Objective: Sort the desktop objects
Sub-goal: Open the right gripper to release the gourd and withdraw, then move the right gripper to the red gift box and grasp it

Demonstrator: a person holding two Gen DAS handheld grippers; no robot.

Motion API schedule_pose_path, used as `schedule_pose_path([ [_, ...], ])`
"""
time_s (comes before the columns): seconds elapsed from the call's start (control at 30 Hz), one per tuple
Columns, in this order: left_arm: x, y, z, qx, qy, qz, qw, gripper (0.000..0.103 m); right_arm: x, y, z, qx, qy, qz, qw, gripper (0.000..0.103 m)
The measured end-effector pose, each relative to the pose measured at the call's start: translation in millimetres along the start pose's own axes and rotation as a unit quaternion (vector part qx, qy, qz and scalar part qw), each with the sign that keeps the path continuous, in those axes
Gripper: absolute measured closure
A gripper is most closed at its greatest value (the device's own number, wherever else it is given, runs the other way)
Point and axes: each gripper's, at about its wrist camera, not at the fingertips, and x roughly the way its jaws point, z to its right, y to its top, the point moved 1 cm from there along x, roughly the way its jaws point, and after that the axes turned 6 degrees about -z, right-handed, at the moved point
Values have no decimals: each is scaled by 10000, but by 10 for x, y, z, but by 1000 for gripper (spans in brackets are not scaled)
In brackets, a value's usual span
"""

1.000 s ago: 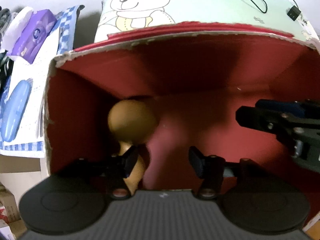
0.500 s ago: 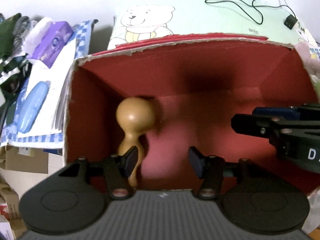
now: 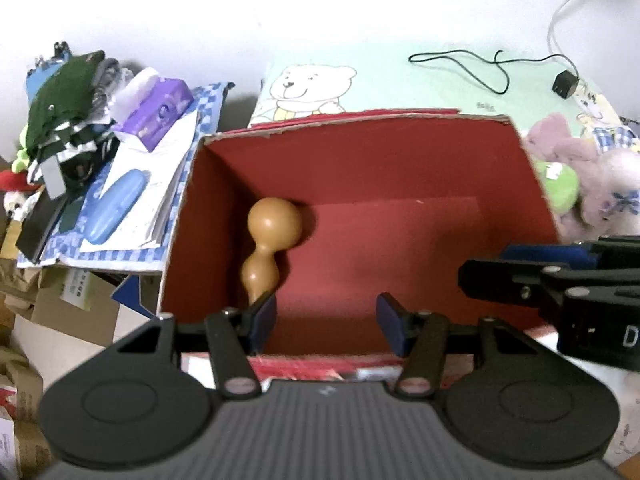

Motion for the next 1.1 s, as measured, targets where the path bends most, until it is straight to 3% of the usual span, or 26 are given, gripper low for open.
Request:
schedule_pose_path([
  [0.37, -278, -360, 339, -188, 111, 155, 9996, 44, -460, -384, -12, -20, 226, 170, 9996, 61],
  [0.73, -254, -703, 574, -211, 141, 96, 9996, 44, -488, -813, 214, 443, 333, 46, 9985, 61],
  [1.1, -98, -1136, 644, -56, -620, -21, 9981, 45, -212, -1254, 470, 1122, 409, -378, 9921, 61],
])
